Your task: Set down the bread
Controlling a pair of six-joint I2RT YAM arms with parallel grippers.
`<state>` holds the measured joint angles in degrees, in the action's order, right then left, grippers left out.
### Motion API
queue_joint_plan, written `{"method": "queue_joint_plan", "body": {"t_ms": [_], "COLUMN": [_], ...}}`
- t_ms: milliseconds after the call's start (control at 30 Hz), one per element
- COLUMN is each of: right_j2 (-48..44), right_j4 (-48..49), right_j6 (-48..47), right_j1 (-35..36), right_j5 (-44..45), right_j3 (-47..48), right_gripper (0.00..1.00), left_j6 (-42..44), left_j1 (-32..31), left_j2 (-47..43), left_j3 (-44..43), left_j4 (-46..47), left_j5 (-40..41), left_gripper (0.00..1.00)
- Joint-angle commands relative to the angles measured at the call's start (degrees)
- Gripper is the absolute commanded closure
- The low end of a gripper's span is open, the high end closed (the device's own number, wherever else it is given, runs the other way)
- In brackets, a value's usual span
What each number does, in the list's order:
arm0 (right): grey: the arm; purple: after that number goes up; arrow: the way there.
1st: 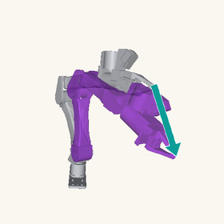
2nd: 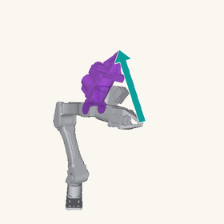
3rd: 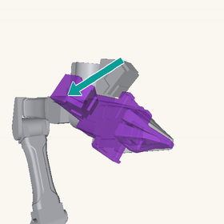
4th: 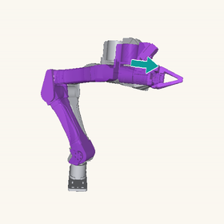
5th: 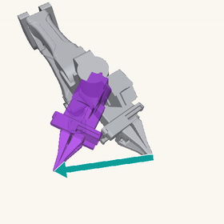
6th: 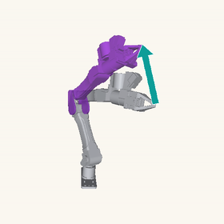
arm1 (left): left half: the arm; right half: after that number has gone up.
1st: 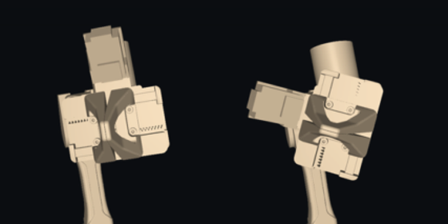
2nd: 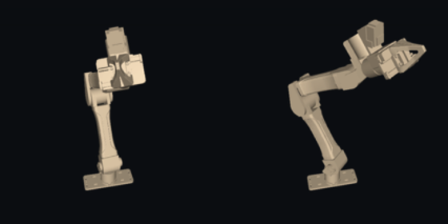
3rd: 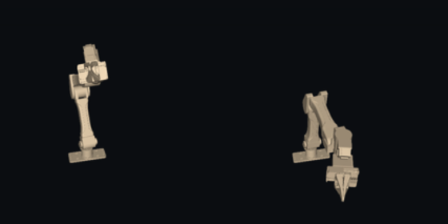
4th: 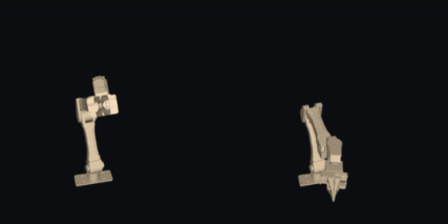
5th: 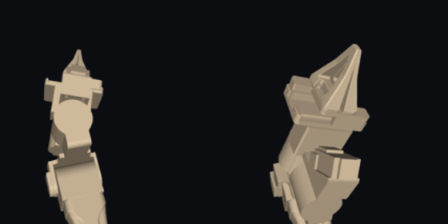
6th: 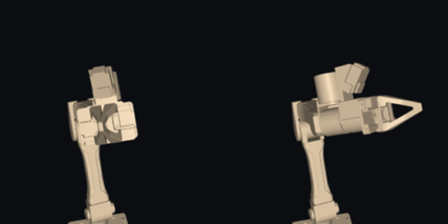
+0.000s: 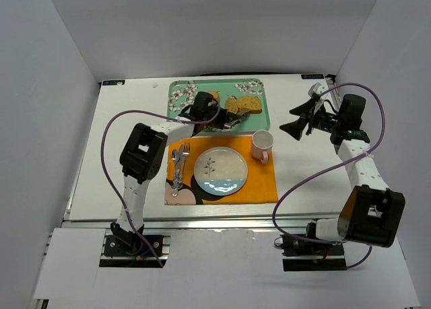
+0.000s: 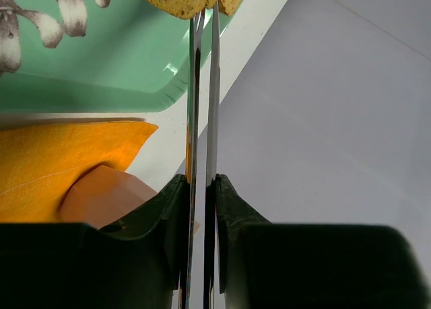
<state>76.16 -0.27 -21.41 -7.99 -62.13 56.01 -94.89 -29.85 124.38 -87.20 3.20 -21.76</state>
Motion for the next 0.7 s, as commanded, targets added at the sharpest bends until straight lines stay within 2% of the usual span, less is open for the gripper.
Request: {"method": "queue_joint_plan", "body": {"t_ms": [0,100,667], "right_j2": [-1.98,-2.07,-2.51], "right_j4": [0.89,0.98,0.36], "right_j6": [0.23,0.32,0.14], "right_j1": [-0.54,-0.54,-0.54], "right_j5": [-1.86,-1.94,-2.21], "right_j3": [0.59,0.77,1.82], "right_gripper": [0.16,0.16,0.16], "left_j6": [1.90,3.48,5.41], "left_j1": [-0.21,-0.21,-0.21], "left_j2": [-2.56,-3.52,-7.39], "left_j3": [-2.54,-2.45,-3.77], "left_j4": [0.75,1.37,6.38], "left_j5": [-1.00,-1.62,-3.73], "left_gripper": [0.95,1.00,1.00]}}
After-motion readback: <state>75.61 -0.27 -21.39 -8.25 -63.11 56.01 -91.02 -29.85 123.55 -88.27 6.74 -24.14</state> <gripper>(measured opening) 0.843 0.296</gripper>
